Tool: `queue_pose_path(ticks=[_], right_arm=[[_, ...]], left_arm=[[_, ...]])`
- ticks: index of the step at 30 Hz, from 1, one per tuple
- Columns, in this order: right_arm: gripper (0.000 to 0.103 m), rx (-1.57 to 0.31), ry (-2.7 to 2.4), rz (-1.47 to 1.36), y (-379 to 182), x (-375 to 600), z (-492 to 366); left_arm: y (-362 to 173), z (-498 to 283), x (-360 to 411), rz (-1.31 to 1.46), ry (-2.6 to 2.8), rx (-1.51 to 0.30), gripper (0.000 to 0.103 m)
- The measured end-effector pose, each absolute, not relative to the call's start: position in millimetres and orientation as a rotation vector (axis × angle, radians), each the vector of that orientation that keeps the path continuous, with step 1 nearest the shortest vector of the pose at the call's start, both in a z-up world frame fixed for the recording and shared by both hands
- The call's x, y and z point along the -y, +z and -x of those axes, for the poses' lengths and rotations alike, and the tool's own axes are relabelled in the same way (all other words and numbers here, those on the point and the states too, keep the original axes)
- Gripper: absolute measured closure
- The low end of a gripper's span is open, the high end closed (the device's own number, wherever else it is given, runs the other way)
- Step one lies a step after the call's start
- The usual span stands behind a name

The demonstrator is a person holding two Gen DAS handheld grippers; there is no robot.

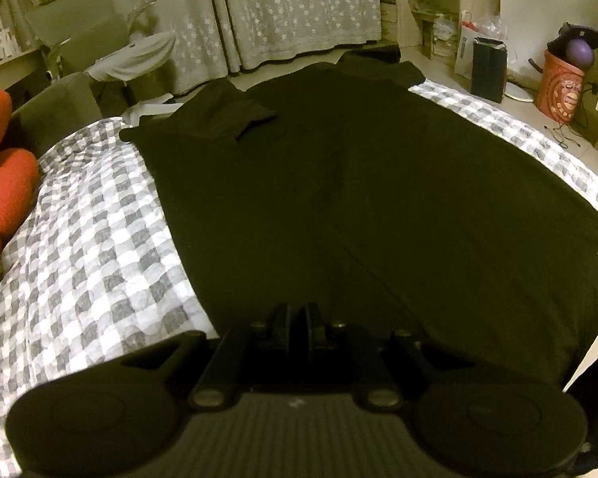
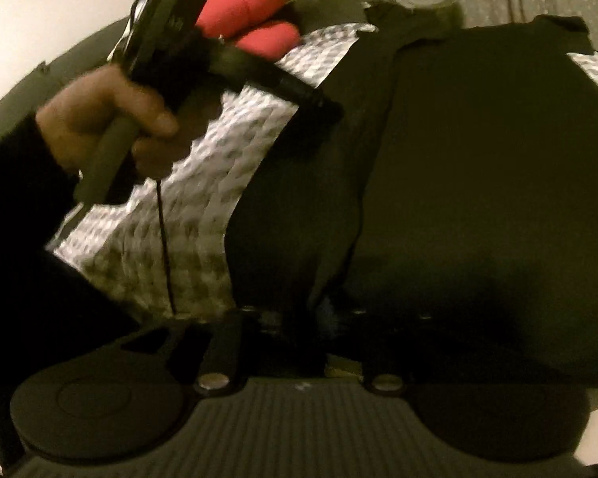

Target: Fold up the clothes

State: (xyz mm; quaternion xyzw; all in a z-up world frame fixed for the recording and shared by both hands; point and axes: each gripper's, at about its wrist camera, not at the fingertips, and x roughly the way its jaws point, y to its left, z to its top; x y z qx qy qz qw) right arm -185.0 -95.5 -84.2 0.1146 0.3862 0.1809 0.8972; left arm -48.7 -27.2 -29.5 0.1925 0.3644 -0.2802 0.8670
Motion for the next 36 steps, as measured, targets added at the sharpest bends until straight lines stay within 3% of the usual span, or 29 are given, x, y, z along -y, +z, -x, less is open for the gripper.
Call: queue_pose_path(ticks=[8, 10, 17, 30, 36], right_arm=[[0.075, -0.846, 0.262, -0.161, -111.4, 85.9, 183.1], [0.099, -0.841, 0.267, -0.163, -112.1, 86.5, 185.3], [0.098, -0.783, 0.316, -0.120, -102.4, 80.0, 212.2], [0.096, -0.987, 0.260, -0.102, -133.2, 76.6, 204.5], [0.094, -0.901, 0.274, -0.111, -112.1, 81.3, 212.8]], left_arm=[[-30.1, 52.8, 35.0, -0.388, -0.638, -0.724, 0.095], [-32.6, 53.3, 38.4, -0.408, -0.643, -0.723, 0.095], [-37.2, 55.4, 44.4, -0.443, -0.655, -0.717, 0.095], [-38.4, 64.6, 47.9, -0.473, -0.730, -0.708, 0.095], [-19.9, 53.5, 24.7, -0.338, -0.690, -0.731, 0.094]])
